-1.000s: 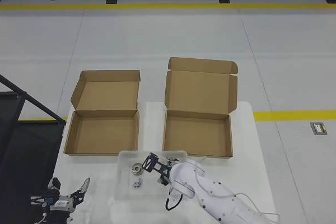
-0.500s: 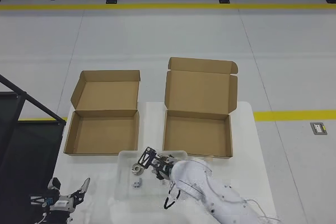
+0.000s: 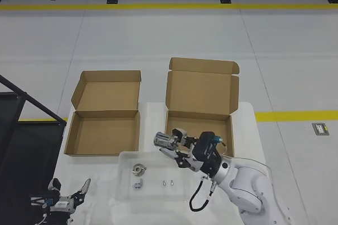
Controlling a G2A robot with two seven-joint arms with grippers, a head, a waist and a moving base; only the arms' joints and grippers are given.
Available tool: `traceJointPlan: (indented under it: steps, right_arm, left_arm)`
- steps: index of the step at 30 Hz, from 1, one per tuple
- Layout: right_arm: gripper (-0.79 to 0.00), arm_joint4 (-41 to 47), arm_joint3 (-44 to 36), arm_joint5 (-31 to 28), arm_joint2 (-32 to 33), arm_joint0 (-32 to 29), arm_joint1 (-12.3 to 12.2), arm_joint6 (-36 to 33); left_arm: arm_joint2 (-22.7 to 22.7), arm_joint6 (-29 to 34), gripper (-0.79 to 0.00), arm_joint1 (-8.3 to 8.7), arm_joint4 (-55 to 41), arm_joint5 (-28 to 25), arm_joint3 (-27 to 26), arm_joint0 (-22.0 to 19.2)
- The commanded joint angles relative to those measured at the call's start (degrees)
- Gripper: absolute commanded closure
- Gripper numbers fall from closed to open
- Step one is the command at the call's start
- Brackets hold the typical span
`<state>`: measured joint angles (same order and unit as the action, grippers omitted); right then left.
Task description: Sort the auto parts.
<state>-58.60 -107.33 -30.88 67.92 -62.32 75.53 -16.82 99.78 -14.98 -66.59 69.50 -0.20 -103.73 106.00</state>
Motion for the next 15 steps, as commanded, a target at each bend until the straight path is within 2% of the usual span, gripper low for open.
traceJointPlan:
  steps: [1, 6, 9, 15]
  right_arm:
    - [0.000, -0.1, 0.0, 0.1, 0.0, 0.0, 0.0, -0.5]
    - [0.000, -0.1, 0.0, 0.1, 0.0, 0.0, 0.0, -0.5]
    - [0.000, 2.7, 2.0, 2.5, 0.3, 0.7, 0.2, 1.6]
    - [0.000, 1.1, 15.1, 15.0, -2.2, 10.9, 1.7, 2.2]
  left_arm:
    - [0.0, 0.0, -0.785, 0.00, 0.0, 0.0, 0.0, 0.0]
    - [0.0, 0.0, -0.785, 0.00, 0.0, 0.0, 0.0, 0.0]
    - [0.0, 0.0, -0.785, 0.00, 0.0, 0.0, 0.0, 0.0]
    - [0.0, 0.0, -0.785, 0.00, 0.0, 0.0, 0.0, 0.0]
